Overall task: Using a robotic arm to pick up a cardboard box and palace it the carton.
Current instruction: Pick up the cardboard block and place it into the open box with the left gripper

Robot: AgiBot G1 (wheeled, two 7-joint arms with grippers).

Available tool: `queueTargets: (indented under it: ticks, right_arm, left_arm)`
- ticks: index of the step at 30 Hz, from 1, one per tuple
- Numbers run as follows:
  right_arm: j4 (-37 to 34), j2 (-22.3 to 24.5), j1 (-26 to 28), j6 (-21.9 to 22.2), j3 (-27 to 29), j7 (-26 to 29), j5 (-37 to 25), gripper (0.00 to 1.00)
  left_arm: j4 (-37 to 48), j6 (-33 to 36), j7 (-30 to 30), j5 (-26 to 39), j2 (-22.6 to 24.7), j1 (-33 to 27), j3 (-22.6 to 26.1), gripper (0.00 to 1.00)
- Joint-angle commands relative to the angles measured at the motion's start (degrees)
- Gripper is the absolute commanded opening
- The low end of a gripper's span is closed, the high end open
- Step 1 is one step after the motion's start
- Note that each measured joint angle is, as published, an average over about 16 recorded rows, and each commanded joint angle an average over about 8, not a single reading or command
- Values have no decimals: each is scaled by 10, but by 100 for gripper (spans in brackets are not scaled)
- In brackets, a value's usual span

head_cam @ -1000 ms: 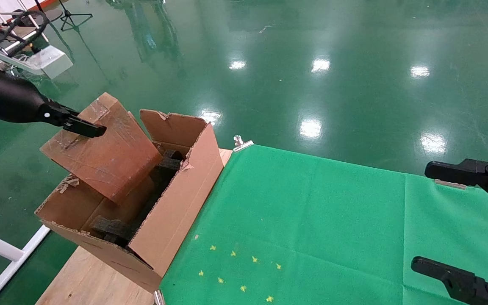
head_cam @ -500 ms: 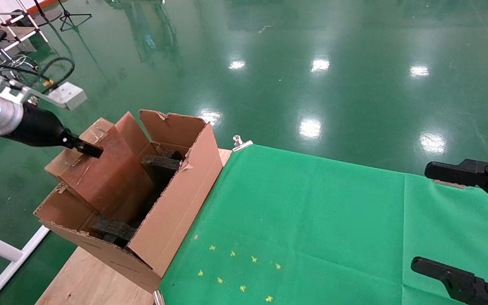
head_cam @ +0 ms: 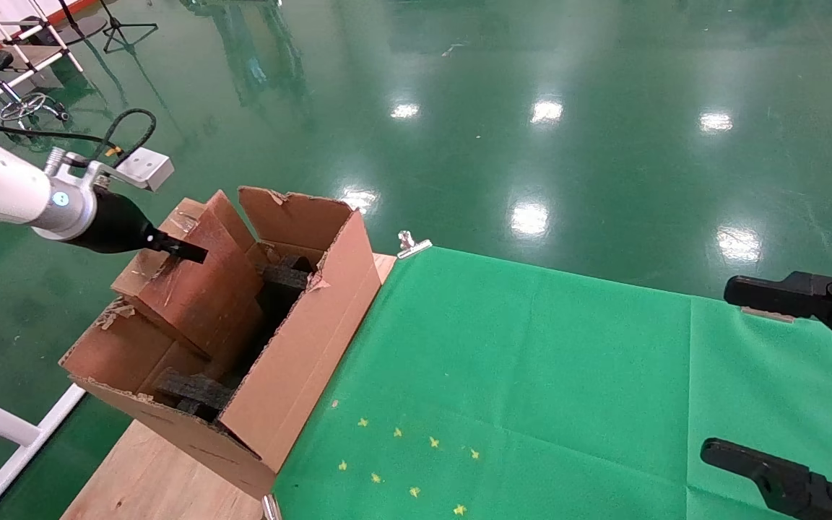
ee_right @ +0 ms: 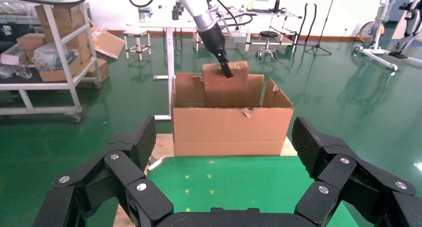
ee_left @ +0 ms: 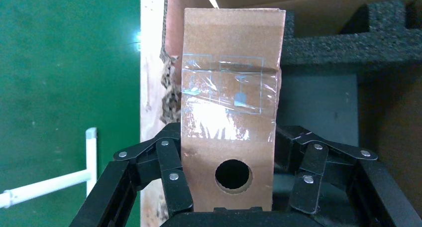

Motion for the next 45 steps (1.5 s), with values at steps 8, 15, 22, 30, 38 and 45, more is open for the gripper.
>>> queueTargets:
  ticks: [8,15,22,30,38,45]
  right_arm:
    - [0,0,0,0,0,0,0,100]
    - [0,0,0,0,0,0,0,100]
    - [0,0,0,0,0,0,0,100]
    - [0,0,0,0,0,0,0,100]
    - [0,0,0,0,0,0,0,100]
    - [0,0,0,0,0,0,0,100]
  left_arm:
    - [2,-75,-19,4,15,44,3,0]
    - [5,-87,-22,6,22,77,4,0]
    - [7,-89,-27,5,26,104,3,0]
    - [5,-98,-29,4,31,136,2,18]
    - [2,-108,-29,2,35,151,2,100]
    - [2,-105,-29,3,35,148,2,100]
